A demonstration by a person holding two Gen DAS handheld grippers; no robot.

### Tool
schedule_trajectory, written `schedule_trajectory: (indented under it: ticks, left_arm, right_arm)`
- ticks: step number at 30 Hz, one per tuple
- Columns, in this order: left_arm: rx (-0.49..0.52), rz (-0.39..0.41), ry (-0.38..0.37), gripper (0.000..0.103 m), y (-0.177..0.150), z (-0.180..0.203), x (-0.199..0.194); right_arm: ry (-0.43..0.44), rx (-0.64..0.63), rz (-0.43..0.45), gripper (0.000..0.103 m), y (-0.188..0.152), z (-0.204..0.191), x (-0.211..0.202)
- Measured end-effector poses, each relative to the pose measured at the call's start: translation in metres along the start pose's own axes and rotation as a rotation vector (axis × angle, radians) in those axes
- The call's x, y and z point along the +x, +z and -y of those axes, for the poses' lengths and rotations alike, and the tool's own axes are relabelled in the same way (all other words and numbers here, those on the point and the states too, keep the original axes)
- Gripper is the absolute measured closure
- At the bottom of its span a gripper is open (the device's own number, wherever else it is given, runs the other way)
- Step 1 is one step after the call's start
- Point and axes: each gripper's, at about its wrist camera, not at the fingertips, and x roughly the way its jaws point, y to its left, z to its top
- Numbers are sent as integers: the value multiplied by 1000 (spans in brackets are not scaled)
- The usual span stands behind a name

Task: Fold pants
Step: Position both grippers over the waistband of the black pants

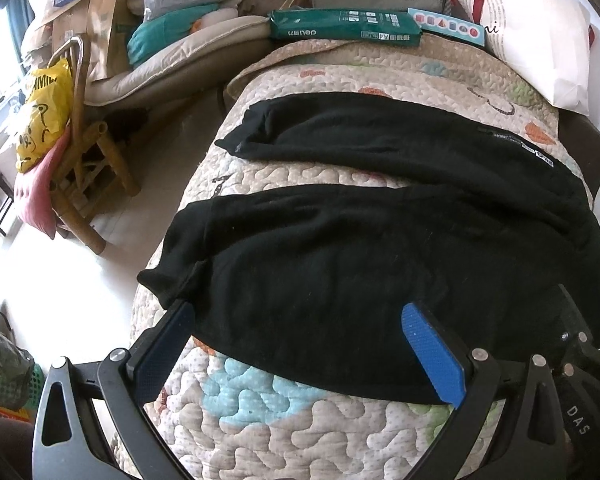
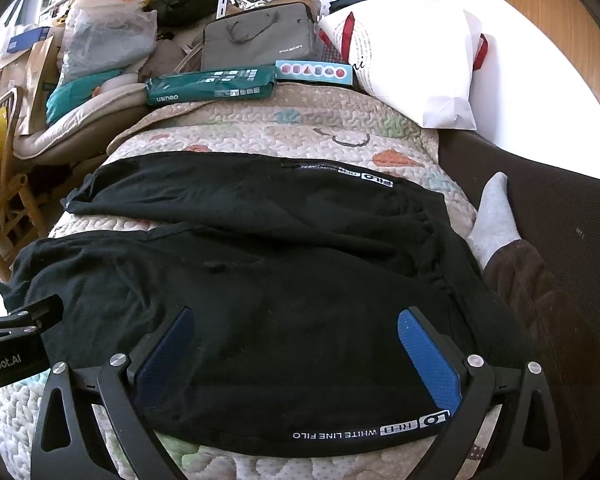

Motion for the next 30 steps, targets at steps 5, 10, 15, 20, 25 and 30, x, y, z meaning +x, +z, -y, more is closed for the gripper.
schedule_trajectory:
  ticks: [5, 10, 15, 20, 25, 30]
  left_arm:
    - [0, -5, 2, 0, 0, 0, 0]
    - [5, -12, 3, 0, -1, 0, 2]
    - [10, -12, 5, 0, -2, 2, 4]
    - [25, 8, 29, 0, -5, 6, 6]
    - [28, -9, 18, 0, -12, 12, 22]
    - [26, -48, -12, 0, -18, 19, 39]
  right_arm:
    - [0, 0, -1, 0, 0, 0, 0]
    - [-2, 1, -7, 0, 1, 2, 2]
    - [-7, 5, -11, 0, 0, 4, 3]
    - [-17, 2, -19, 0, -3, 4, 4]
    - [-13, 3, -52, 0, -12, 5, 13]
    - [-1, 9, -88, 0, -19, 6, 23]
